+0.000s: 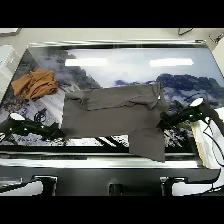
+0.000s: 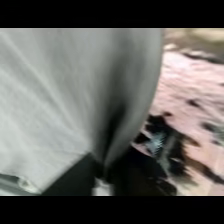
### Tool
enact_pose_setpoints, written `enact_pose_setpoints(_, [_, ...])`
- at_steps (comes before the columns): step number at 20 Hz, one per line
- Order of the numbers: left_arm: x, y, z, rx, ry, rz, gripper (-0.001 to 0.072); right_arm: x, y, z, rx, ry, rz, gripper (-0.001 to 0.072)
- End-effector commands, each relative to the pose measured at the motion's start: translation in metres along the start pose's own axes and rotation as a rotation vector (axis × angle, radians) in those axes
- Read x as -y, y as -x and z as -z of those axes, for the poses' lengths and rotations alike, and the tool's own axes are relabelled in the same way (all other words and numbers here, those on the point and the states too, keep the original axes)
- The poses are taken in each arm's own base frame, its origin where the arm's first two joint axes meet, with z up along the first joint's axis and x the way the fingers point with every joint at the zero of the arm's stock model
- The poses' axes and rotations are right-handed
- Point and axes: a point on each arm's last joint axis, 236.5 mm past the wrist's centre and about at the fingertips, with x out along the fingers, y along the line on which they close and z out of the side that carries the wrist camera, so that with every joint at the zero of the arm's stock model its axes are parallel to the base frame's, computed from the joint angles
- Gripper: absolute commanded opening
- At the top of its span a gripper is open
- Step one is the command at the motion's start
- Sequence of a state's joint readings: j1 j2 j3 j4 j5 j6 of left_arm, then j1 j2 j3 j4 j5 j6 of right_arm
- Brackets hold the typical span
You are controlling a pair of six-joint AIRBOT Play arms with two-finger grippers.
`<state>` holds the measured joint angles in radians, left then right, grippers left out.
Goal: Fold the clothes and pants, and hang the long-sleeved shirts on hangers.
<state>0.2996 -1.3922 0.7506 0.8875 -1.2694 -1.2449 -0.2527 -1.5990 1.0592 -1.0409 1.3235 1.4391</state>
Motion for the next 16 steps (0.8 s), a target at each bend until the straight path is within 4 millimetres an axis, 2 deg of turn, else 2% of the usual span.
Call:
enact_pose_setpoints(1, [0.009,0.012,-0.004,0.008,-0.036,0.011,0.0022,-0.029,0.002,0.024,-0.078,0.119,-0.012,0.0044])
enact_pose_setpoints(2, [0.016,0.027,-0.016,0.050,-0.061,0.013,0.0022,-0.037,0.017,0.020,-0.039,0.147,-0.012,0.0044])
enact_pose_setpoints(3, [0.026,0.049,-0.031,0.116,-0.094,0.014,0.0021,-0.049,0.042,0.011,0.035,0.198,0.001,0.0043])
enact_pose_setpoints(4, [0.044,0.081,-0.050,0.215,-0.138,0.021,0.0021,-0.068,0.074,-0.001,0.140,0.256,0.004,0.0043])
enact_pose_setpoints(5, [0.067,0.121,-0.067,0.329,-0.198,0.029,0.0021,-0.095,0.119,-0.015,0.296,0.329,0.006,0.0043])
enact_pose_setpoints(6, [0.099,0.173,-0.081,0.474,-0.279,0.035,0.0021,-0.125,0.171,-0.025,0.468,0.403,0.003,0.0043])
enact_pose_setpoints(7, [0.134,0.227,-0.085,0.621,-0.368,0.039,0.0021,-0.158,0.231,-0.026,0.661,0.481,0.000,0.0043])
enact_pose_setpoints(8, [0.176,0.289,-0.077,0.786,-0.475,0.034,0.0021,-0.194,0.304,-0.015,0.897,0.563,0.000,0.0043])
enact_pose_setpoints(9, [0.216,0.344,-0.058,0.942,-0.580,0.014,0.0022,-0.227,0.379,0.011,1.141,0.637,0.001,0.0044])
enact_pose_setpoints(10, [0.256,0.400,-0.028,1.117,-0.690,-0.022,0.0022,-0.250,0.442,0.048,1.350,0.694,0.002,0.0044])
enact_pose_setpoints(11, [0.290,0.442,0.008,1.265,-0.783,-0.048,0.0022,-0.267,0.494,0.096,1.535,0.742,0.005,0.0044])
enact_pose_setpoints(12, [0.321,0.474,0.049,1.401,-0.866,-0.066,0.0022,-0.275,0.526,0.140,1.659,0.773,0.006,0.0044])
enact_pose_setpoints(13, [0.344,0.493,0.087,1.496,-0.931,-0.075,0.0022,-0.278,0.543,0.182,1.741,0.792,0.001,0.0044])
enact_pose_setpoints(14, [0.362,0.504,0.126,1.578,-0.986,-0.080,0.0022,-0.277,0.549,0.214,1.781,0.801,-0.003,0.0044])
enact_pose_setpoints(16, [0.380,0.517,0.186,1.716,-1.051,-0.102,0.0021,-0.269,0.553,0.263,1.837,0.811,0.021,0.0045])
